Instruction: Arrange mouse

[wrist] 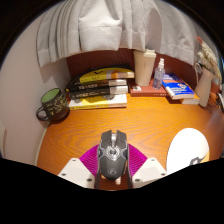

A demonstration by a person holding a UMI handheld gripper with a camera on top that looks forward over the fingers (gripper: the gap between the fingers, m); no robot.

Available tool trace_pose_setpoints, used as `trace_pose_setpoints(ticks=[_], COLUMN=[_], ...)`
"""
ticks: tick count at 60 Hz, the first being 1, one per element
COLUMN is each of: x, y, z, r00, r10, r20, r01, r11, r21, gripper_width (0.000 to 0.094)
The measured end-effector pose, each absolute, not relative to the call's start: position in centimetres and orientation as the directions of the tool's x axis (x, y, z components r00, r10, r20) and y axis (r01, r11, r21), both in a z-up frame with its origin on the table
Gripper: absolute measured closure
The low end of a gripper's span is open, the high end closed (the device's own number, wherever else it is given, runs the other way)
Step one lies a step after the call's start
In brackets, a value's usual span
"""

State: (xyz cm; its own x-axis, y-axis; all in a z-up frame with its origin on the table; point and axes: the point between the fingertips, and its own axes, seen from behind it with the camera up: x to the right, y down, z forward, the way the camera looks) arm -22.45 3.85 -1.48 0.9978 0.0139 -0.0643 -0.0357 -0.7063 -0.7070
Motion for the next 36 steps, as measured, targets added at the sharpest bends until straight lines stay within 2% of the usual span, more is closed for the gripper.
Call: trace_pose_setpoints(ticks=[9,11,16,25,31,36], x=[-22.5,-22.9,-23.3,-21.2,-17.1,-12.6], y=[4.3,4.4,4.6,5.4,5.2,4.6], z=[-1.5,-1.4,0.7,10.7,18.3,22.9], r00=[0.997,0.996,0.991,0.984,0.986,0.99], r10=[0.036,0.054,0.098,0.168,0.166,0.141], r20=[-0.062,-0.072,-0.092,-0.062,-0.03,-0.017], r01=[-0.016,-0.009,0.01,0.059,0.064,0.052], r11=[-0.733,-0.74,-0.735,-0.627,-0.531,-0.47], r21=[-0.68,-0.673,-0.678,-0.776,-0.845,-0.881], gripper_width=[0.0586,0.0566,0.0565,0.0562,0.0561,0.0561])
